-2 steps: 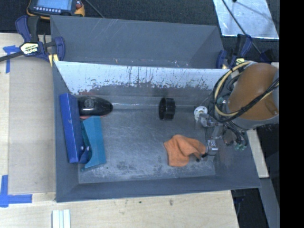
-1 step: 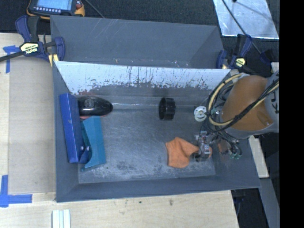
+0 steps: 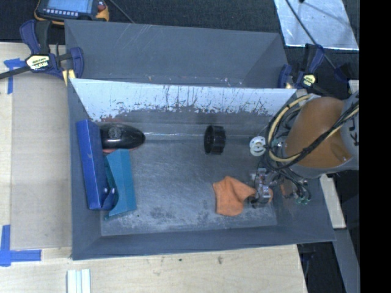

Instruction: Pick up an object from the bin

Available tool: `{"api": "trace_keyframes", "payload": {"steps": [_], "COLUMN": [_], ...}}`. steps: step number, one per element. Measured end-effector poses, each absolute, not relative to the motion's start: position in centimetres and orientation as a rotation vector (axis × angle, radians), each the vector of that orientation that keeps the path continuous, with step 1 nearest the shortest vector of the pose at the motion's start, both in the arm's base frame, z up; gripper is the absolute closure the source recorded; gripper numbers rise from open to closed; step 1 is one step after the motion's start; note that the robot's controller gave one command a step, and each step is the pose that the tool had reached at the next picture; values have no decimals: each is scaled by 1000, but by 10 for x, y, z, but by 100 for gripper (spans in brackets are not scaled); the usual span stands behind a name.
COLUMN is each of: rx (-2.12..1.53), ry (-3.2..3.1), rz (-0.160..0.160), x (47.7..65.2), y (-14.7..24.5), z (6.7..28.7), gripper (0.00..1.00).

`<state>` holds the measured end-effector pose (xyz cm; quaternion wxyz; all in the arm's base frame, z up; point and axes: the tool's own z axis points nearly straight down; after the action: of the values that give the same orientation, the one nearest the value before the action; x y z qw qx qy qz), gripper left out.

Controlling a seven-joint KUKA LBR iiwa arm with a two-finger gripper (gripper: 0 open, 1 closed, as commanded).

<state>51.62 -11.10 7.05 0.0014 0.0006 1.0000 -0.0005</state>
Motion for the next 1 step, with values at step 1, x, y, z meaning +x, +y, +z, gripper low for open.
{"api": "trace_keyframes", "payload": {"steps": [1], "rx": [2], "ry": [3139], "rz": [-2], "x": [516], "y": [-111], "z": [70], "gripper": [100]}}
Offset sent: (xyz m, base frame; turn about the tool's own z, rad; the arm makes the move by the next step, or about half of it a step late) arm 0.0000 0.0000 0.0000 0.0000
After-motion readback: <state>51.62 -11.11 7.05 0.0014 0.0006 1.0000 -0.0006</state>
